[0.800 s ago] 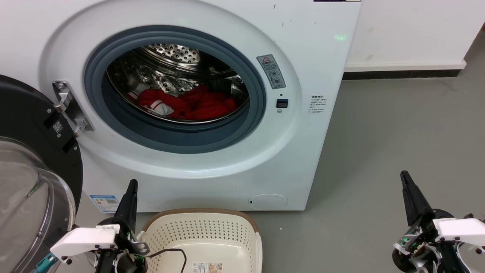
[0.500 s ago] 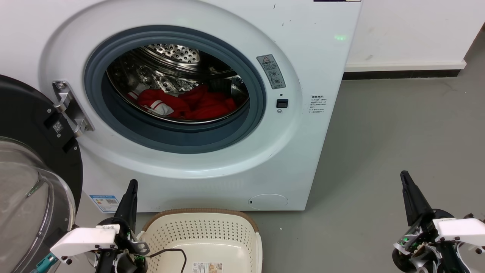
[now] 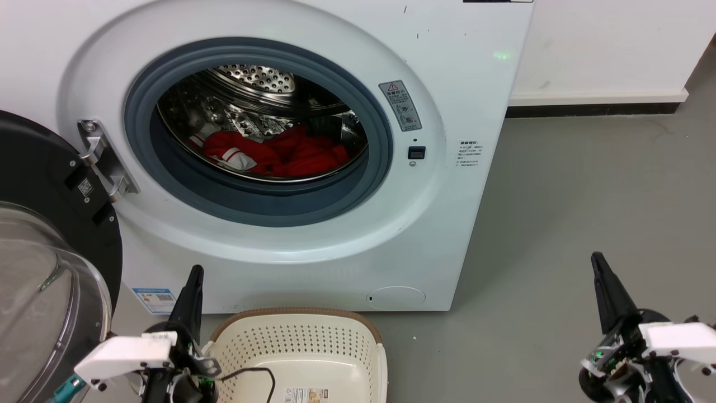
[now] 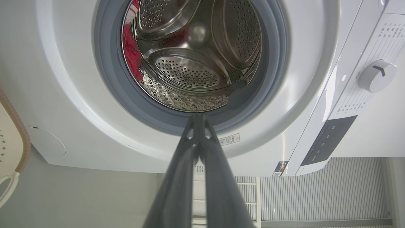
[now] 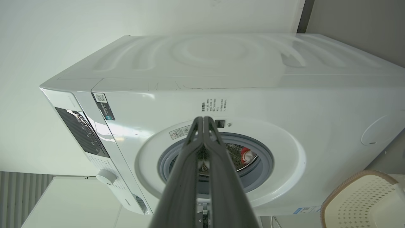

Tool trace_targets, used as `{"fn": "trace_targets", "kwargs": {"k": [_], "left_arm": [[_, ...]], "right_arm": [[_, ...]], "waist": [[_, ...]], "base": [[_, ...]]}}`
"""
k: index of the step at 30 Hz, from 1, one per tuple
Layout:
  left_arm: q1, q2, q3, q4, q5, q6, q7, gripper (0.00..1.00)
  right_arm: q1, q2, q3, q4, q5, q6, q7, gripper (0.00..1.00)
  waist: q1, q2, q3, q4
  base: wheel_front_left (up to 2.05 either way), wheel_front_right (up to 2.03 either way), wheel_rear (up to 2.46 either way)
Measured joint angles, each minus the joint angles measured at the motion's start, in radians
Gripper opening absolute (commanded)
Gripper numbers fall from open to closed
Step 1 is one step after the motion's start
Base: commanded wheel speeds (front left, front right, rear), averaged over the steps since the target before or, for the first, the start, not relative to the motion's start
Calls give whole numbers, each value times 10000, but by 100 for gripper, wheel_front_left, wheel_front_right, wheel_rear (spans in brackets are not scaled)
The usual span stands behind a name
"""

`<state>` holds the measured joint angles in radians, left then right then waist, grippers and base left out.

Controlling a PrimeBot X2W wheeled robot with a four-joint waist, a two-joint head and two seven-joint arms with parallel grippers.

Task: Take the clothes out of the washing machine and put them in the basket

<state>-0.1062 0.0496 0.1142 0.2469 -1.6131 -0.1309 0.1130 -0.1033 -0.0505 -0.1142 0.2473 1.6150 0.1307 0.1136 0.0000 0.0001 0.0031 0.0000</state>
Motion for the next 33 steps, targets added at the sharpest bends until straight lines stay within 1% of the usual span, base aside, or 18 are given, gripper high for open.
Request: {"fn": "trace_targets", "kwargs": {"k": [1, 4, 9, 15, 19, 20, 25, 30, 33], "left_arm": [[0, 0, 0, 0, 0, 0, 0, 100], [260, -27, -56, 261, -2, 4, -29, 100], [291, -29, -293, 198, 36, 4, -288, 100], [288, -35, -430, 27, 539, 4, -566, 100], [272, -33, -485, -144, 1317, 4, -746, 100], [257, -33, -512, -230, 1743, 4, -826, 100], [252, -31, -585, -439, 2669, 4, -1047, 100], [252, -31, -779, -552, 3956, 4, -1254, 100], [252, -29, -842, -608, 4807, 4, -1356, 100]], "right_arm": [[0, 0, 0, 0, 0, 0, 0, 100], [244, 38, 23, 232, 2, -2, -36, 100], [316, 48, 146, 132, -161, -2, -274, 100], [427, 46, 182, -4, -704, -2, -560, 100], [447, 46, 174, -165, -1553, -2, -754, 100], [455, 46, 161, -265, -2050, 0, -840, 100], [500, 46, 132, -560, -3419, 0, -1055, 100], [651, 46, 222, -819, -5012, 0, -1250, 100], [690, 46, 293, -857, -5762, 0, -1363, 100]], "waist": [[0, 0, 0, 0], [0, 0, 1, -1], [0, 0, 5, -7], [0, 0, 7, -10], [0, 0, 15, -11], [0, 0, 18, -11], [0, 0, 25, -14], [0, 0, 30, -18], [0, 0, 32, -20]], "base": [[0, 0, 0], [0, 0, 0], [0, 0, 0], [0, 0, 0], [0, 0, 0], [0, 0, 0], [0, 0, 0], [0, 0, 0], [0, 0, 0]]}}
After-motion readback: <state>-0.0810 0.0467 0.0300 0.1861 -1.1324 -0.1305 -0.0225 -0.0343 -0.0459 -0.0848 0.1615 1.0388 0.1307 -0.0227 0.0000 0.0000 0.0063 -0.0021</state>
